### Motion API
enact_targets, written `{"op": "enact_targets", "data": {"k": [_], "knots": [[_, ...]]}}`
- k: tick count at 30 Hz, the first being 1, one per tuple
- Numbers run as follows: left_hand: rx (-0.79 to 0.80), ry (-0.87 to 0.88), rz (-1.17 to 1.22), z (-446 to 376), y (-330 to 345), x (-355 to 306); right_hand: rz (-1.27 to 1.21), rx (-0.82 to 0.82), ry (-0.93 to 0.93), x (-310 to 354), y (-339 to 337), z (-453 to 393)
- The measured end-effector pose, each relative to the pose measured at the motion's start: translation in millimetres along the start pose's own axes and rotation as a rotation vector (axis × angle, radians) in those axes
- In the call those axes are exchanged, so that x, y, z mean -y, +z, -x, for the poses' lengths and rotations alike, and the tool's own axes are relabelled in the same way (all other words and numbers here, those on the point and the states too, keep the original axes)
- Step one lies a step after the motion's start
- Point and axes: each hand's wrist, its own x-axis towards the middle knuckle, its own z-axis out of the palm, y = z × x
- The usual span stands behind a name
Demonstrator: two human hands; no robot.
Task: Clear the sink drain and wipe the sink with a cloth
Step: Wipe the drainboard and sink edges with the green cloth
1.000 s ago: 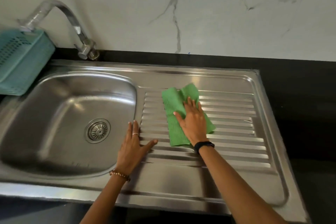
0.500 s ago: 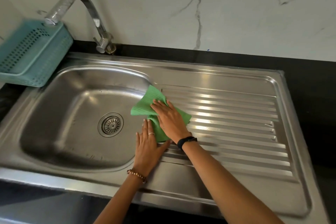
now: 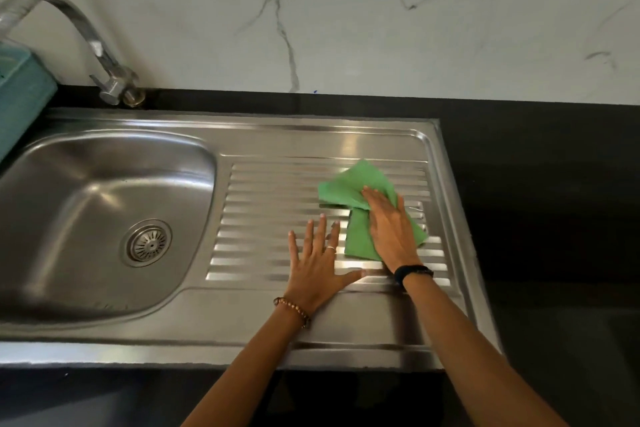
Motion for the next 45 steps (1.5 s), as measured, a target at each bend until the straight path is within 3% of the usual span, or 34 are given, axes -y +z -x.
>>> {"op": "enact_targets", "data": {"k": [5, 16, 22, 26, 32, 41, 45], "knots": [[-0.016, -0.004, -0.017, -1.1, 5.7, 3.9, 0.138, 0.006, 0.196, -51.6, -31.7, 0.3], [0.058, 0.001, 0.015, -1.0, -4.2, 1.3, 0.185, 0.005, 0.326, -31.6, -18.3, 63.6], [-0.022, 0.004, 0.101, 9.7, -22.9, 42.8, 0.269, 0.075, 0.356, -20.1, -12.8, -1.2], [-0.031, -0.114, 0.107, 30.4, -39.4, 94.0, 0.231, 0.091, 0.424, 2.1, 1.5, -40.1], [-0.036, -0.325, 0.179, 50.8, -49.1, 137.2, 0.209, 0.106, 0.222, 75.1, 46.8, -56.6], [-0.057, -0.29, 0.306, 61.2, -56.8, 154.1, 0.125, 0.275, -0.154, 214.8, 114.0, -92.6], [-0.038, -0.297, 0.291, 66.9, -56.7, 152.2, 0.195, 0.356, -0.335, 225.1, 122.2, -86.1]]}}
